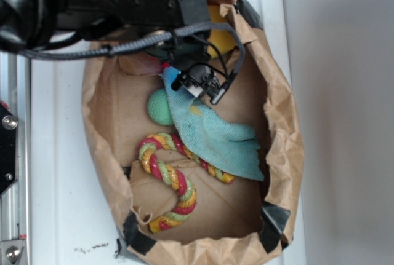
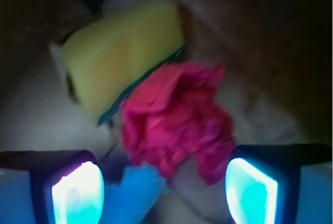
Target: Grab the red paper.
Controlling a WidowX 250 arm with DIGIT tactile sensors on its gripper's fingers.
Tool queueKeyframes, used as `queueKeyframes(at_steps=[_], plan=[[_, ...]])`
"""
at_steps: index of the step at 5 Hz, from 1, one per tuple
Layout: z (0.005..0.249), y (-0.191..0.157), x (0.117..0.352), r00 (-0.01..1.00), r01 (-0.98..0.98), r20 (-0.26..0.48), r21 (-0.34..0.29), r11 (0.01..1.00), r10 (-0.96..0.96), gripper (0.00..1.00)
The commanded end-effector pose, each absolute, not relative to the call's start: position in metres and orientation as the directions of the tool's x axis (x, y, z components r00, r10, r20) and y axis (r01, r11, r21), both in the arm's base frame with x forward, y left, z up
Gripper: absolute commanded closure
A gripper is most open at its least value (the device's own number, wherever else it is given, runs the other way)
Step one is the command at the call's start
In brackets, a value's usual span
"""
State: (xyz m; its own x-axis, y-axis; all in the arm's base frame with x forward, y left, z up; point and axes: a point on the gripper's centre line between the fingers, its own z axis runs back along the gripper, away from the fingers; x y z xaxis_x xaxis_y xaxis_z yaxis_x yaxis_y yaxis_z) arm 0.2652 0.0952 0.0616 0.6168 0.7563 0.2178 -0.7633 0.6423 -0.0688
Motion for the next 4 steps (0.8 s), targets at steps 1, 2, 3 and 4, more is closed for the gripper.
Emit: queueKeyframes(at_steps=[1, 2, 3, 4], plan=[[0.052, 0.103, 0.269, 0.619, -0.749, 0.294, -0.057, 0.660, 0.728, 0.00], [0.049, 0.112, 0.274, 0.597, -0.759, 0.393, -0.004, 0.651, 0.699, 0.00], [0.049, 0.125, 0.281, 0.567, -0.788, 0.380, -0.009, 0.616, 0.731, 0.00], [0.050, 0.132, 0.284, 0.548, -0.807, 0.341, -0.027, 0.590, 0.764, 0.00]])
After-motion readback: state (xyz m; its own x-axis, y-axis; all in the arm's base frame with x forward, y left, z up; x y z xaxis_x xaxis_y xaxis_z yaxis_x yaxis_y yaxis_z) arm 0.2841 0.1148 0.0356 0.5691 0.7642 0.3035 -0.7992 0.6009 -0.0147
